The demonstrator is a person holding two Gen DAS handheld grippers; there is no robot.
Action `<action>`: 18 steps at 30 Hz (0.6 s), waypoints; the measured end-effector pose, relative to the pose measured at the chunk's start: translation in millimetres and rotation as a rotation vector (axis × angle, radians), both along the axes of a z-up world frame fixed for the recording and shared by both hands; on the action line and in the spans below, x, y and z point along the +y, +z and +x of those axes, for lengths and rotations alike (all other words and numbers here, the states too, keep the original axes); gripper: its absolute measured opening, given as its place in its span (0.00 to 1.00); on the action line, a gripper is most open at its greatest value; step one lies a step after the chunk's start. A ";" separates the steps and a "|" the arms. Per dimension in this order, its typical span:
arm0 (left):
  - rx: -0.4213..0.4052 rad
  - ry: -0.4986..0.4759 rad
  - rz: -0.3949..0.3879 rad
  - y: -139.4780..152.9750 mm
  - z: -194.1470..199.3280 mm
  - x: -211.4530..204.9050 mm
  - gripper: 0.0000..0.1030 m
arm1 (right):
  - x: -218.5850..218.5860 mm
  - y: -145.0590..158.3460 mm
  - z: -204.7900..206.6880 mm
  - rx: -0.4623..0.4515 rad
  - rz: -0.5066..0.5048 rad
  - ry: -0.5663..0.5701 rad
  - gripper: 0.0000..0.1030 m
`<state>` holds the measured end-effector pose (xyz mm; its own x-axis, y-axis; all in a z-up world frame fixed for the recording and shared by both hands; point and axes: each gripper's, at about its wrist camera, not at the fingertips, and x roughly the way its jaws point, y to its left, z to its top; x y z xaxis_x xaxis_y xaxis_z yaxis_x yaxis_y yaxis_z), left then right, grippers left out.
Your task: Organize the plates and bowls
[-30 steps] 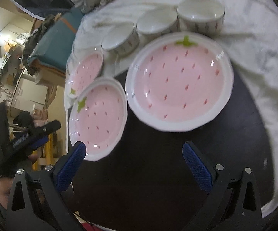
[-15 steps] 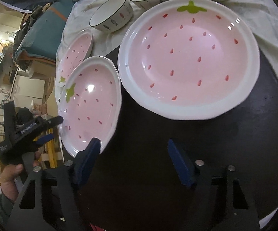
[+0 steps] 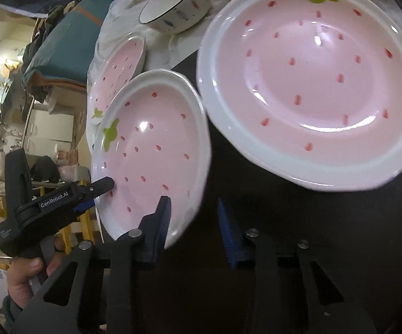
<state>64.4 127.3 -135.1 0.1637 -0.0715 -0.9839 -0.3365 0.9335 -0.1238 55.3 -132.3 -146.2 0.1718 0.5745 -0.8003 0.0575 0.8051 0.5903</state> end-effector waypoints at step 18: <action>0.087 -0.149 0.007 2.6 -46.2 -25.7 0.18 | -3.8 8.0 -35.2 -0.036 -0.114 0.066 0.13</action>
